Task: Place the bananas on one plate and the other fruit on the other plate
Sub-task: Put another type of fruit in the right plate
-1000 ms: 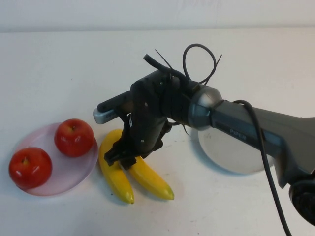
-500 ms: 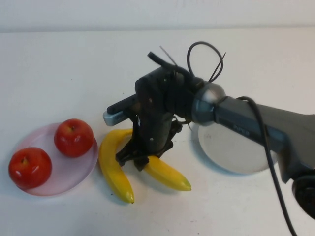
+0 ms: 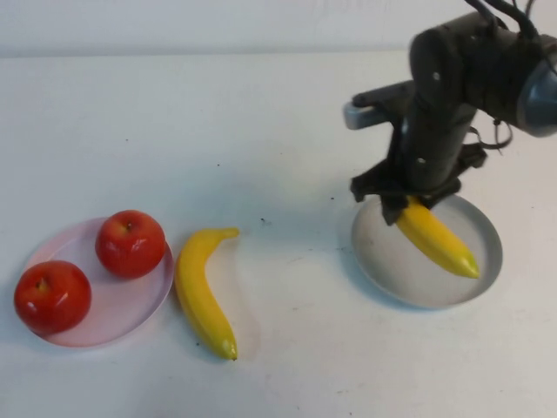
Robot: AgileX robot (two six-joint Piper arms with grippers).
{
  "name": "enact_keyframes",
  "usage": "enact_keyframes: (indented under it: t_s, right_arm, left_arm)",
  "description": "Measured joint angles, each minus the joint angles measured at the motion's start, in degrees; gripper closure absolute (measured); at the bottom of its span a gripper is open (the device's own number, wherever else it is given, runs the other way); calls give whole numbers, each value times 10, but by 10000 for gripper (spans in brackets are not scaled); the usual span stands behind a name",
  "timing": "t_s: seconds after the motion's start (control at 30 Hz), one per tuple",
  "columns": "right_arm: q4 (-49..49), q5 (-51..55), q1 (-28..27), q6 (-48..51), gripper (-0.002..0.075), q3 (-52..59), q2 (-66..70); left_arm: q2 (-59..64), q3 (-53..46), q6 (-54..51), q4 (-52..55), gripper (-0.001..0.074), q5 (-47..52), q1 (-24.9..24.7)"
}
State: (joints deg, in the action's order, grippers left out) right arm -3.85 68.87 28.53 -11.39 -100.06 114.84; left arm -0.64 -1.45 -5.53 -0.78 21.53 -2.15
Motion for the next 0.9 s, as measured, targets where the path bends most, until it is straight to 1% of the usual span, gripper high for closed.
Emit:
enact_keyframes:
  t_s: [0.1,0.2,0.6,0.73,0.9]
  right_arm:
    - [0,-19,-30,-3,421,33,-1]
    - [1,-38,-47,-3,421,55,-1]
    - [19,-81,-56,-3,413,79,9]
    - [16,-81,-56,-3,375,79,14]
    - [4,-55,-56,-5,276,70,15]
  left_arm:
    - [0,0,0,0,733,0,0]
    - [0,0,0,0,733,0,0]
    - [0,0,0,0,733,0,0]
    - [0,0,0,1,733,0,0]
    - [0,0,0,1,733,0,0]
